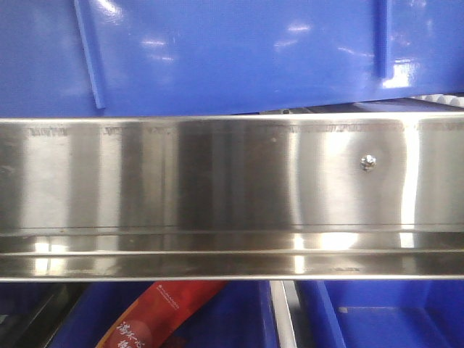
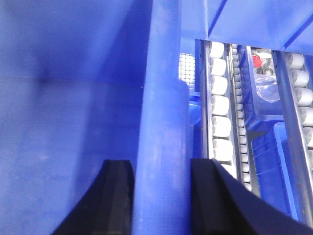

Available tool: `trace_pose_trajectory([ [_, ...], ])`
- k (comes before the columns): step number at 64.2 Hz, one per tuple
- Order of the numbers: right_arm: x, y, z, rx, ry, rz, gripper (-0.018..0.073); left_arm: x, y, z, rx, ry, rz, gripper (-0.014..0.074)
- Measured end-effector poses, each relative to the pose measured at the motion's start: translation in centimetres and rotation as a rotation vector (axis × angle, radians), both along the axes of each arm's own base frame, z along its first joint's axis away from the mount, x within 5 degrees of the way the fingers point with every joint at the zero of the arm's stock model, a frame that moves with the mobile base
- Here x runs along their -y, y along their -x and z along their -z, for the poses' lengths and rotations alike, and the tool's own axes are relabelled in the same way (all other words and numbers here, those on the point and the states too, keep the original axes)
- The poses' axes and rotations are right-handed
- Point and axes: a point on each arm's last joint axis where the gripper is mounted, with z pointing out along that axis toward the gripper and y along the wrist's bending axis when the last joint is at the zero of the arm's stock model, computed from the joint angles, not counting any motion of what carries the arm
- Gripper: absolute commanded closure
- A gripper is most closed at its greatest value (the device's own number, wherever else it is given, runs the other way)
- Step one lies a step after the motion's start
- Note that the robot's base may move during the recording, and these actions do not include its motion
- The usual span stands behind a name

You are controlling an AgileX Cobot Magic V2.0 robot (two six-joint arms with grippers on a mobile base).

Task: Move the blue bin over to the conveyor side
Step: 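Lift the blue bin with both grippers and pull it off the rollers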

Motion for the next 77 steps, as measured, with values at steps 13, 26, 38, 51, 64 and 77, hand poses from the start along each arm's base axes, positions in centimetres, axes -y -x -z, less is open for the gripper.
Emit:
trace_pose_trajectory([
  [13,0.0,0.0,-0.1,0.003,-0.001,0.000,0.0648,0.0,0.0,0.0,-0.004,0.002,0.001,0.0323],
  [26,0.0,0.0,-0.1,0.005,-0.001,0.000,0.0648,0.0,0.0,0.0,-0.007,0.002,0.002,0.0417],
  [38,0.0,0.0,-0.1,0.005,-0.002,0.001,0.0648,0.0,0.1,0.0,-0.011,0.000,0.003,0.0623],
  [51,0.0,0.0,-0.1,0.004,-0.007,0.007,0.0648,0.0,0.1,-0.1,-0.012,0.000,0.004,0.0606],
  [64,0.1,0.6,-0.5,0.008,-0.019,0.017,0.0648,0.0,0.3,-0.5,-0.039,-0.007,0.015,0.0615],
  [77,0.7,2.7,-1.9,-0.003,-0.045,0.055,0.0648,0.6,0.9,-2.4,-0.059,-0.045,0.049,0.0615],
])
